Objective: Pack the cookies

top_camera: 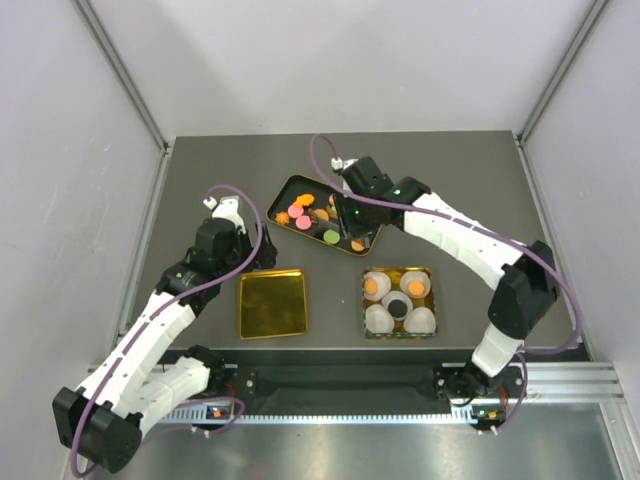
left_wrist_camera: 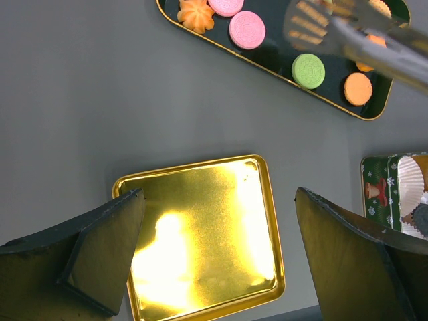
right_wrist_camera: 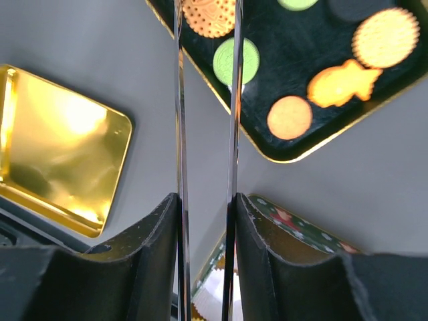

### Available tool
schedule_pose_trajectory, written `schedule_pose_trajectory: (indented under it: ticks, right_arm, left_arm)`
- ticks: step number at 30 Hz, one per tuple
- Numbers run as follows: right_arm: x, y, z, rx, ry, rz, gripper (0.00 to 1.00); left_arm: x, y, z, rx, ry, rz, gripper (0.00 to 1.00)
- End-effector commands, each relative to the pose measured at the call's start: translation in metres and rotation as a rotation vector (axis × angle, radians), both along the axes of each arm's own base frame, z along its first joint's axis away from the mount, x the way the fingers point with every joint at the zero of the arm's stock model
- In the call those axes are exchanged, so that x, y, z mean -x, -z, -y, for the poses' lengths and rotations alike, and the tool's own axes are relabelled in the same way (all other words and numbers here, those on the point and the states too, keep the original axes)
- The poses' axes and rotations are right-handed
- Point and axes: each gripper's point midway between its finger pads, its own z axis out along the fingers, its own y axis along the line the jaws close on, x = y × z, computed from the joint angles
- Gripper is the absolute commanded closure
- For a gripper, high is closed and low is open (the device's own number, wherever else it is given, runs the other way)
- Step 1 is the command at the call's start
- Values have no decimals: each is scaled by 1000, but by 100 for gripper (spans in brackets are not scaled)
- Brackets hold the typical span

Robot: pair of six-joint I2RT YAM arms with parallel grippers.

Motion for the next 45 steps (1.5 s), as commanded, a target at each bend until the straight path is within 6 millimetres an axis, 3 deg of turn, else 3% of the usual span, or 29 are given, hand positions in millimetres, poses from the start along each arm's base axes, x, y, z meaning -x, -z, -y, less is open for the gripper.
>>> schedule_pose_trajectory:
  ticks: [1, 5, 6, 7, 9, 11, 12, 13, 15, 16, 19, 26, 29, 35, 45]
  right_arm:
    - [-9, -70, 9, -100, 22, 148, 71]
    - [4, -90, 24, -136, 24, 173, 71]
    - [11, -86, 29, -129, 17, 157, 70]
    - [20, -99, 35, -151, 14, 176, 70]
    - [40, -93, 48, -142, 3, 142, 69]
    - [63, -106, 66, -172, 2, 158, 67]
    - [78, -94, 78, -142, 5, 113, 66]
    - [91, -104, 89, -165, 7, 132, 66]
    - [119, -94, 107, -149, 6, 68, 65]
    - [131, -101, 117, -171, 11, 82, 65]
    - [165, -97, 142, -177, 34, 36, 64]
    - [223, -75, 160, -243, 9, -109, 64]
    - [236, -59, 170, -212, 11, -153, 64]
    - [243, -40, 175, -167, 3, -194, 63]
    - [235, -19, 158, -202, -23, -210, 63]
  left_arm:
    - [-7, -19, 0, 15, -5, 64, 1]
    - [-8, -19, 0, 13, -7, 63, 1]
    - [-7, -18, 0, 14, -4, 61, 1]
    - [-7, -18, 1, 15, -4, 62, 1]
    - [-7, -16, 2, 17, 0, 55, 1]
    - [-7, -17, 2, 19, 3, 56, 1]
    - [-7, -17, 3, 21, 9, 56, 1]
    - [-8, -17, 3, 20, 8, 56, 1]
    - [-8, -15, 4, 19, 9, 50, 1]
    - [-8, -15, 4, 19, 10, 49, 1]
    - [-8, -12, 6, 20, 18, 37, 1]
    - [-9, -6, 9, 17, 30, 14, 1]
    - [-9, -4, 9, 17, 30, 8, 1]
    - [-10, -4, 9, 15, 30, 9, 1]
    - [-9, -3, 8, 10, 25, 6, 1]
